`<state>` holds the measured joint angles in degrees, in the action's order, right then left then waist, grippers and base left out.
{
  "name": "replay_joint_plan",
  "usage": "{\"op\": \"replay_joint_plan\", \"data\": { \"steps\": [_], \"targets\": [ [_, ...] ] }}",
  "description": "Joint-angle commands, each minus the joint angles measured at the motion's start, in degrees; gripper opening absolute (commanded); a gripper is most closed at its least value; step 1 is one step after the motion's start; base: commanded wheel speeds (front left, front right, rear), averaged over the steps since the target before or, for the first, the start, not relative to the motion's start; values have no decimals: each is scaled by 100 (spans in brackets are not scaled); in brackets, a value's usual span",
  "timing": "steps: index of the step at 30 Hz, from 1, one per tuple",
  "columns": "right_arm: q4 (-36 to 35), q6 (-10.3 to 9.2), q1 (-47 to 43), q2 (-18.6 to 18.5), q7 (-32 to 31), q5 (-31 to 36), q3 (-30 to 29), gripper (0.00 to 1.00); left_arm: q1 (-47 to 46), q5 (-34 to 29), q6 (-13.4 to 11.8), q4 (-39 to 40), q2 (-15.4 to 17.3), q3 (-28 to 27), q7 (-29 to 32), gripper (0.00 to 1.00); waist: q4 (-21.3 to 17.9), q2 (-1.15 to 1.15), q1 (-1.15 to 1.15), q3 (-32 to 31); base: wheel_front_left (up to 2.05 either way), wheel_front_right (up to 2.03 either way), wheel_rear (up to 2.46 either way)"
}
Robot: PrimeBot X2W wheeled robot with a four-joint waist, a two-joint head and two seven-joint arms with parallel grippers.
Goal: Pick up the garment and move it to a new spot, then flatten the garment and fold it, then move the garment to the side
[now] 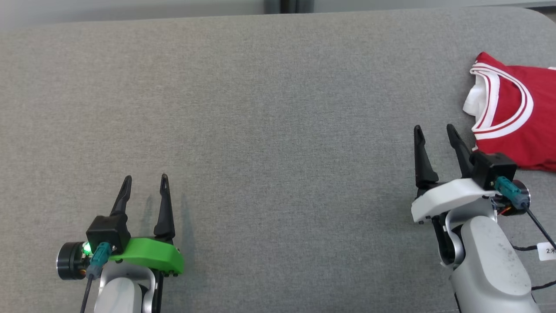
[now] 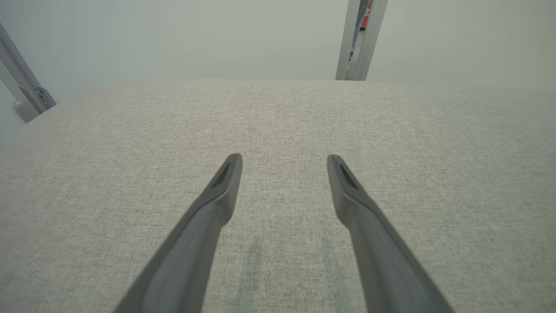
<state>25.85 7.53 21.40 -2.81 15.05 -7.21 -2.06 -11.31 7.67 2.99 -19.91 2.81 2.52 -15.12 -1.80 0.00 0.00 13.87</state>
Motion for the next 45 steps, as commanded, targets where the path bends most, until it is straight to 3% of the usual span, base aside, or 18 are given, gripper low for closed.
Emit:
{"op": "replay_joint_plan", "data": {
  "steps": [1,10,23,24,29,45],
  "targets": [
    [-36,-10,-141,-23,12,-95,62,100,103,-9,-44,8,22,-38,2,100,247,0,0,-266,0,0,0],
    [17,-10,-602,-22,13,-268,299,100,471,29,-141,-30,22,-121,2,100,460,0,0,-781,0,0,0],
    [82,-10,-877,-24,13,-396,417,100,914,262,68,197,21,-329,2,100,272,0,0,-1248,0,0,0],
    [90,0,-824,-3,0,-380,420,0,845,277,70,190,1,-326,0,0,297,0,0,-1227,0,0,0],
    [277,1,-967,26,-44,-442,402,0,872,345,82,-31,-40,-327,33,0,284,0,0,-1235,0,0,0],
    [-44,0,-1081,17,-490,-2148,222,0,786,2064,162,106,-28,-448,482,0,271,0,0,-1252,0,0,0]
  ]
}}
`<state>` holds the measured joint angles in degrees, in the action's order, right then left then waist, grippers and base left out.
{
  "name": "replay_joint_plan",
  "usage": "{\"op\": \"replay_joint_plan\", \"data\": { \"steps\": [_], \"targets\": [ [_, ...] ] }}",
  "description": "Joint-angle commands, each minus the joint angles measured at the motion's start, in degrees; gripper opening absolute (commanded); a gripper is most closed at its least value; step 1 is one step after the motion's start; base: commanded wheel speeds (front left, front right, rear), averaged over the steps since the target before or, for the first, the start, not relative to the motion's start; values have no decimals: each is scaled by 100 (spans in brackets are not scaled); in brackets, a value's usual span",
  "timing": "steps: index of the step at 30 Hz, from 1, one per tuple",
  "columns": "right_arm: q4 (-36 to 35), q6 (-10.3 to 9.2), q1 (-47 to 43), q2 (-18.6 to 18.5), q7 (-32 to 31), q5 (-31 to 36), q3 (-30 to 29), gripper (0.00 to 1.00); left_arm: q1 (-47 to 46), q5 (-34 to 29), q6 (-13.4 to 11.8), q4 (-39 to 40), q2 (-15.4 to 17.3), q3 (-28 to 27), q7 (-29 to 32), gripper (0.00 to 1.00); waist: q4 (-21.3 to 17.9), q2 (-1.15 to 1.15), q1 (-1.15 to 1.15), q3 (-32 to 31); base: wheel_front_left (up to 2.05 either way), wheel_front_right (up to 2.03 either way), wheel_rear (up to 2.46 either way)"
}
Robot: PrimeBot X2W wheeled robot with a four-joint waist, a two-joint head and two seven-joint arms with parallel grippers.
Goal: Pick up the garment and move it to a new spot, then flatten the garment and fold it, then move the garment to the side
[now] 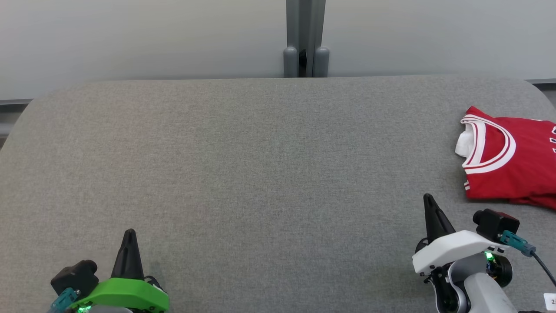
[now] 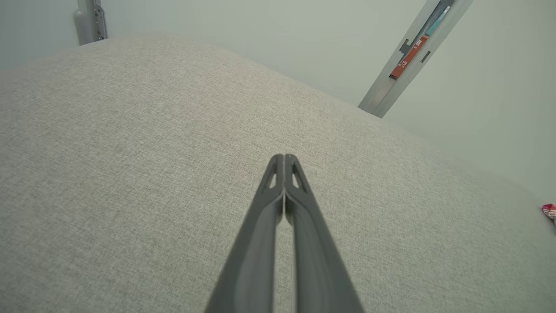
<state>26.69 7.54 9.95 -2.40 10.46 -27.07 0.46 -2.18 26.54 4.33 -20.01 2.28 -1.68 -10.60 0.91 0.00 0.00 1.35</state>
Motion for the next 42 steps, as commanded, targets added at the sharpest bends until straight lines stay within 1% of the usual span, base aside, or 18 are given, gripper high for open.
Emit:
{"op": "replay_joint_plan", "data": {
  "steps": [1,20,42],
  "targets": [
    [-146,-1,59,-24,-52,-246,-37,0,-131,261,32,124,25,-33,51,0,-1,0,0,-1,0,0,0],
    [-450,-3,-57,-34,-475,-1867,-206,0,-220,1896,109,261,39,-148,474,0,-17,0,0,-22,0,0,0],
    [-726,-4,-167,-43,-876,-3374,-369,0,-300,3409,177,376,53,-263,877,0,-35,0,0,-45,0,0,0]
  ]
}}
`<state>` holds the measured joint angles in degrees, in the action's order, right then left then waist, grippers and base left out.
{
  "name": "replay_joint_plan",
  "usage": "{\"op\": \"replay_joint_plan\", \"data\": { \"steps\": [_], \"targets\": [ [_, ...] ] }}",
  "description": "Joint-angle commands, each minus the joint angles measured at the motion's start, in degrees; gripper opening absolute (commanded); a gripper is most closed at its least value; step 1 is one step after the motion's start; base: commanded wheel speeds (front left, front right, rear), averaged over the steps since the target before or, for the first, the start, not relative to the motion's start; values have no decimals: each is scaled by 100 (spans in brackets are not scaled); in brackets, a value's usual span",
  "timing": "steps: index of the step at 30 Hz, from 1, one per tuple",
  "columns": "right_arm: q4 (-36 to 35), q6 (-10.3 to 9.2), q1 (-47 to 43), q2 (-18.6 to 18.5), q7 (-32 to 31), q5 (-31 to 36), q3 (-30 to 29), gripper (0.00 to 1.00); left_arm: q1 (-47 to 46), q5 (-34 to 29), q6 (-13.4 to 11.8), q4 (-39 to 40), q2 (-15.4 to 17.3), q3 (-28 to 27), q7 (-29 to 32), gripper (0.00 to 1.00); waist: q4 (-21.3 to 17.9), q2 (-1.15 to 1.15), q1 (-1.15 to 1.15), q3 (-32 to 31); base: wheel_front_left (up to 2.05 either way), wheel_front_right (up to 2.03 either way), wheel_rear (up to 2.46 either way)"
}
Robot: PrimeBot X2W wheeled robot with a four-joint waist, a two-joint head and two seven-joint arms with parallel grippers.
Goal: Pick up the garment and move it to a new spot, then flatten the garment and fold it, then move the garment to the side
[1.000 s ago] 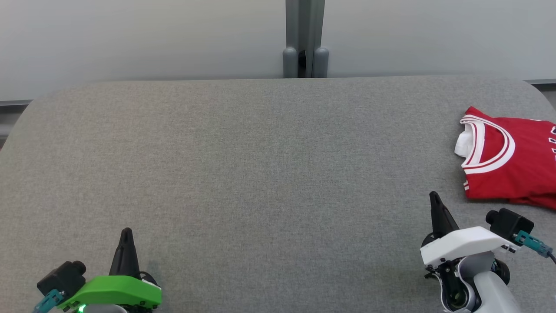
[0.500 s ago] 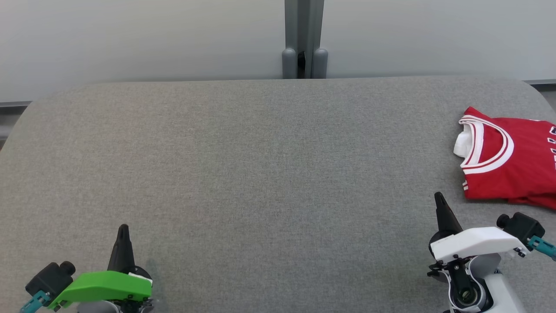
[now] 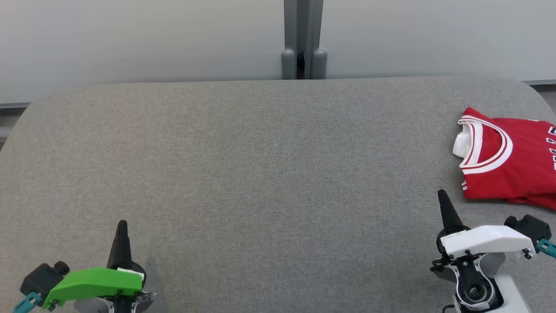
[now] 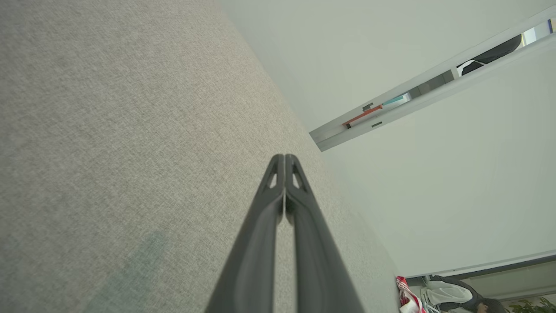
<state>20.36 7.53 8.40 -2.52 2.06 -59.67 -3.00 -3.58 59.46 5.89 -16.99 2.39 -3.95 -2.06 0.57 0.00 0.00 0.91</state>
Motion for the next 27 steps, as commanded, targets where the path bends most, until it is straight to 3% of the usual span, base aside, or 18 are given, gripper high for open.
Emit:
{"op": "replay_joint_plan", "data": {
  "steps": [1,27],
  "targets": [
    [-102,-3,-17,-32,-53,-168,-29,0,-161,166,24,79,42,-39,40,0,-1,0,0,-1,0,0,0],
    [-361,-2,-114,-40,-428,-1598,-183,0,-228,1603,93,186,56,-144,420,0,-23,0,0,-29,0,0,0]
  ]
}}
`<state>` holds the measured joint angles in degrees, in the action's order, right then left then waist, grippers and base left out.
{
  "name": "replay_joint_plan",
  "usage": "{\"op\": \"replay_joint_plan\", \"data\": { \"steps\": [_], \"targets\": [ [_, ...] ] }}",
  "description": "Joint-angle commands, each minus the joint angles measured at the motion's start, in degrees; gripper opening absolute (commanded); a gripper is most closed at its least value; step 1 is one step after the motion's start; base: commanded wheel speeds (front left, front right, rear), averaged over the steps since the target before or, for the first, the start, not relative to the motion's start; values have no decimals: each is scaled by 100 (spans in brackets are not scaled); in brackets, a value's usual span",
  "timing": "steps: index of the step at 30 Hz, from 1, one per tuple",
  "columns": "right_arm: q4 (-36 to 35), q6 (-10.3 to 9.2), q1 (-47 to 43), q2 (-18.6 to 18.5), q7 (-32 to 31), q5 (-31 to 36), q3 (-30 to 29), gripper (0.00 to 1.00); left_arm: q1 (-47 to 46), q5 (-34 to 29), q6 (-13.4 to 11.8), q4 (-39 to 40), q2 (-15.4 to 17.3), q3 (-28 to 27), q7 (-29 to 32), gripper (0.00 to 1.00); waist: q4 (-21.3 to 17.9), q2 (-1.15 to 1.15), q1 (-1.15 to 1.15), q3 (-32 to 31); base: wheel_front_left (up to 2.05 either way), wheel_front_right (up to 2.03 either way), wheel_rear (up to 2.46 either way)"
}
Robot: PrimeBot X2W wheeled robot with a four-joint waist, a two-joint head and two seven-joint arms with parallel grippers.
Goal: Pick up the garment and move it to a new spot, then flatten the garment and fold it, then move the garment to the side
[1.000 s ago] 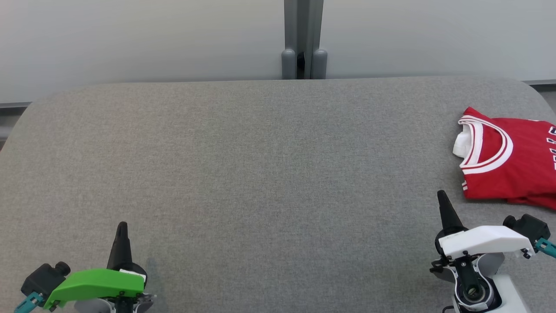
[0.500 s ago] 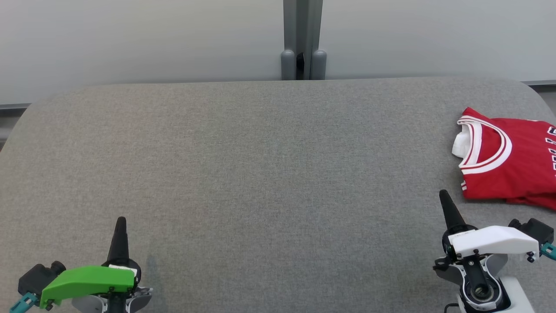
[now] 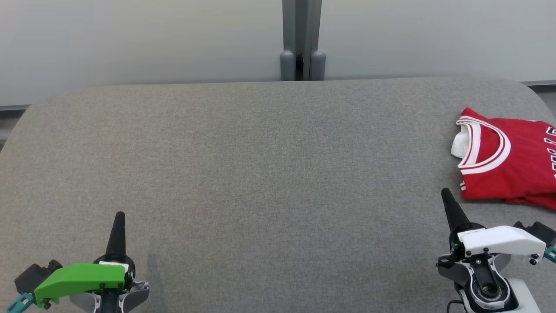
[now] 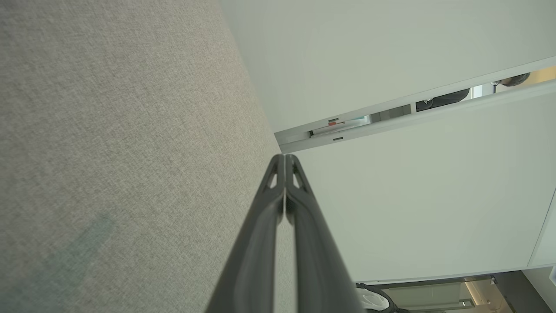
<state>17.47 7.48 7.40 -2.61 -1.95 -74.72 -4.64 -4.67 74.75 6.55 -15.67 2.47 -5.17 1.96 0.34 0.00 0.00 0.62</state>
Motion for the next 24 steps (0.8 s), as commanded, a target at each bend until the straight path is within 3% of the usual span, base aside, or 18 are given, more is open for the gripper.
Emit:
{"op": "replay_joint_plan", "data": {
  "steps": [1,24],
  "targets": [
    [-80,4,-16,-32,-41,-137,-24,0,-122,122,30,56,49,-25,35,0,-1,0,0,-1,0,0,0],
    [-257,3,-111,-36,-313,-1159,-134,0,-170,1145,78,133,57,-105,306,0,-20,0,0,-26,0,0,0]
  ]
}}
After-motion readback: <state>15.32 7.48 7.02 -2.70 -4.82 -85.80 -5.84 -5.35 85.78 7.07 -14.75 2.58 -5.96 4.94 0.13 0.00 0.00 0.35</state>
